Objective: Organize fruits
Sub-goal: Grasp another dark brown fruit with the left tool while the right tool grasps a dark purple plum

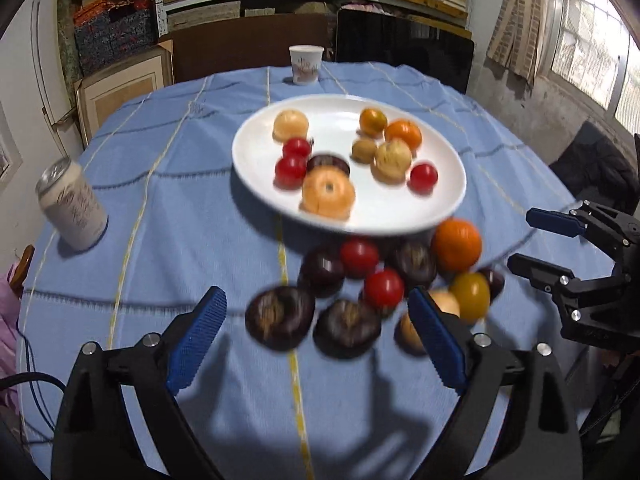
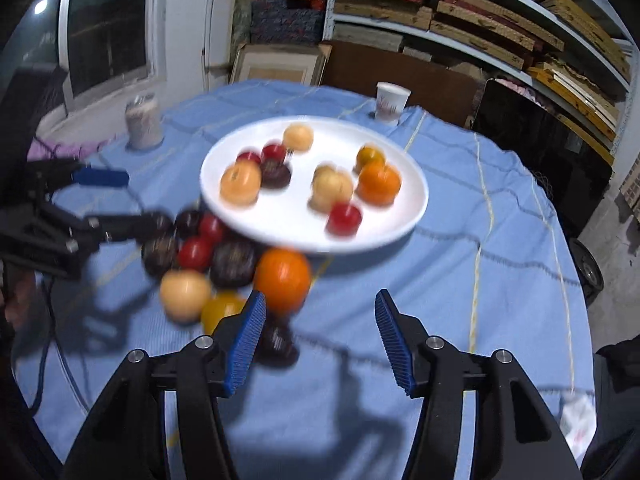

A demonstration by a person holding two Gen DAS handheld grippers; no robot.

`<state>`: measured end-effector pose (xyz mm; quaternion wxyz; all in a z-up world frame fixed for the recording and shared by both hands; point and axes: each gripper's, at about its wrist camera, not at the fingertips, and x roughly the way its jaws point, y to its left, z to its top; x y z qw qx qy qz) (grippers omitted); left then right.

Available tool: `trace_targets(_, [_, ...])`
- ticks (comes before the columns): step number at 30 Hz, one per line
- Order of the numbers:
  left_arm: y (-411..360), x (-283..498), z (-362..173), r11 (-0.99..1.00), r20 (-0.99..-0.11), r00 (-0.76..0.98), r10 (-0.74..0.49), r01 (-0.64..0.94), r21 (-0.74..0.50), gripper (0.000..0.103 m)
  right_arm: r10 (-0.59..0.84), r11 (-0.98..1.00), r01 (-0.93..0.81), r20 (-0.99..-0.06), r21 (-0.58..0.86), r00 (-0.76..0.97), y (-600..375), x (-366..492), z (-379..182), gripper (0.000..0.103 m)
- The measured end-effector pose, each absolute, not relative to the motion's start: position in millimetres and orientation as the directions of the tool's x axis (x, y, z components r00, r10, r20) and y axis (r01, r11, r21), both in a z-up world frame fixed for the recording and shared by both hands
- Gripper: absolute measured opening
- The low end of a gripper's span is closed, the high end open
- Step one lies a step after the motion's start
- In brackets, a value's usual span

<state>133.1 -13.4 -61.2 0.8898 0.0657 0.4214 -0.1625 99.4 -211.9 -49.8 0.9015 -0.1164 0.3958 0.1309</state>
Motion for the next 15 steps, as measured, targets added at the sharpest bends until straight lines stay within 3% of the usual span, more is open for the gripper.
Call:
trace_targets(3, [-11,118,-74,0.940,-0.781,0.585,-0.219,0.342,-0.007,0.090,0.146,0.935,-0.341,-0.769,-0.098,0.622,-207,86,-68,0.047])
trace_targets(15, [-12,118,-91,0.948,-0.811,0.563,-0.158,0.317,0.035,0.090,0.097,0.939,-0.320,-0.794,-0.127,0.600,-185,107,-85,0.047])
